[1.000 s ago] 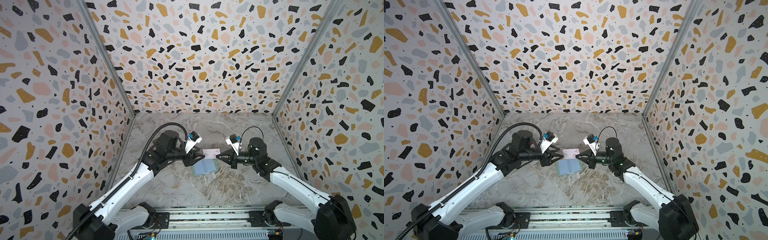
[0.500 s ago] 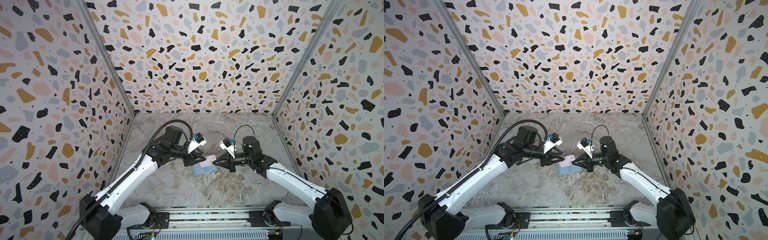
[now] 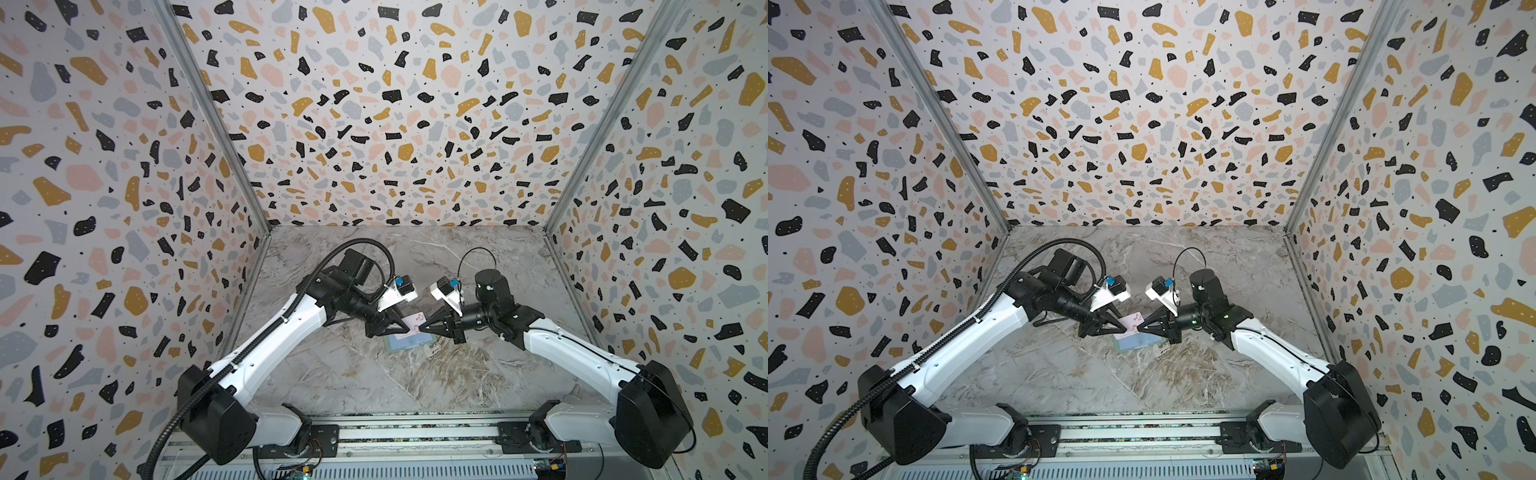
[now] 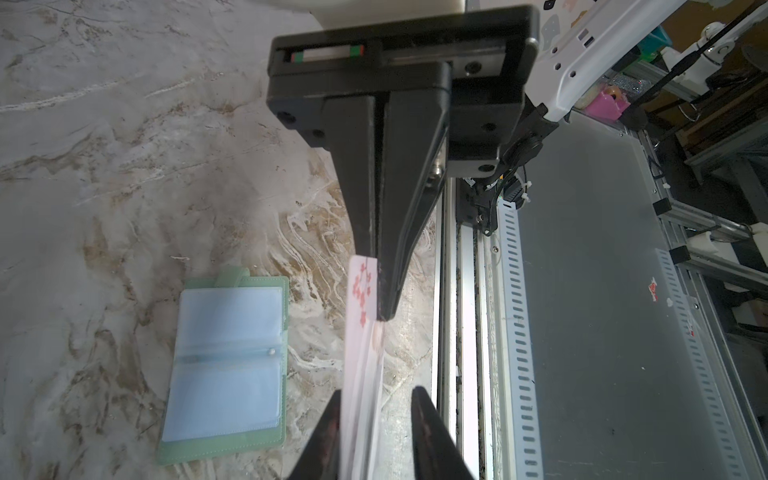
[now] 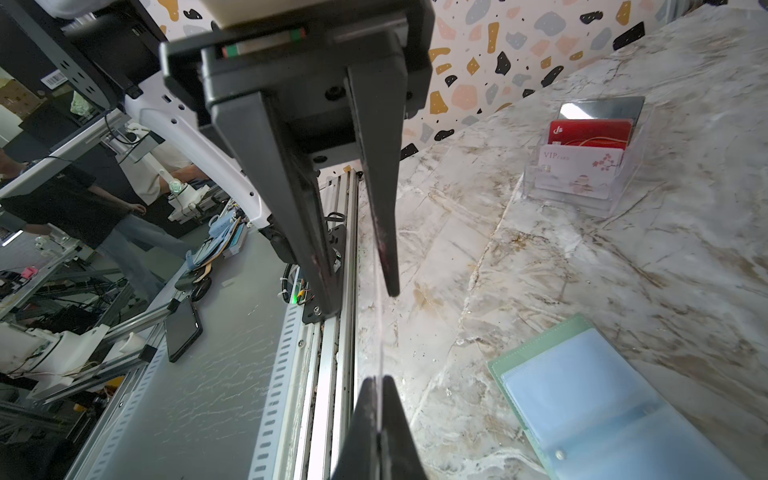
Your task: Take the credit cards out of the card holder
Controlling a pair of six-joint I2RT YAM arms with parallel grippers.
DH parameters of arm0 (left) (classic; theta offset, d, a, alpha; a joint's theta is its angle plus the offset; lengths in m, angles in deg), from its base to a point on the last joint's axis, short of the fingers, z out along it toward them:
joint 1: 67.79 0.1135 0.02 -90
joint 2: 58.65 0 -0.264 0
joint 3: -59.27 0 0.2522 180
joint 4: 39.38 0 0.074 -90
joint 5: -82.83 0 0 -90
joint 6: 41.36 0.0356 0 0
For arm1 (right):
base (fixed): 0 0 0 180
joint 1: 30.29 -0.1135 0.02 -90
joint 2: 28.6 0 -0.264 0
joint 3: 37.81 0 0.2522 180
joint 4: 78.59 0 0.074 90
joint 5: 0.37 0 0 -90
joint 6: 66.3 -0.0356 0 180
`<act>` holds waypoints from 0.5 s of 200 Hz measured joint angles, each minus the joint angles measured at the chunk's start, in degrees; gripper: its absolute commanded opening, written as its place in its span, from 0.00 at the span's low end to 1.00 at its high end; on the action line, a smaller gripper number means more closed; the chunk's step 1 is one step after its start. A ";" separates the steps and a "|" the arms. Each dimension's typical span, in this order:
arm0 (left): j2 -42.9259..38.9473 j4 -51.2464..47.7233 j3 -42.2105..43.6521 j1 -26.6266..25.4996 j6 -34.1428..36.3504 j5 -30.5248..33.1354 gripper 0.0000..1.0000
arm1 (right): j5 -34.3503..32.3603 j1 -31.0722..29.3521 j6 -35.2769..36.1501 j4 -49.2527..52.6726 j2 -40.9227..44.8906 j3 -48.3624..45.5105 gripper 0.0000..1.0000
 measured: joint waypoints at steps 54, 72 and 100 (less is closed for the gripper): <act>0.04 -0.83 0.02 0.00 0.61 0.00 0.21 | 0.24 -0.76 0.90 0.11 -0.57 0.52 0.00; 0.04 -1.05 0.02 0.00 0.72 0.00 0.19 | 0.24 -1.03 1.03 0.11 -0.72 0.52 0.00; 0.04 -1.18 0.02 0.00 0.81 -0.02 0.17 | 0.24 -1.46 1.11 0.11 -0.92 0.52 0.00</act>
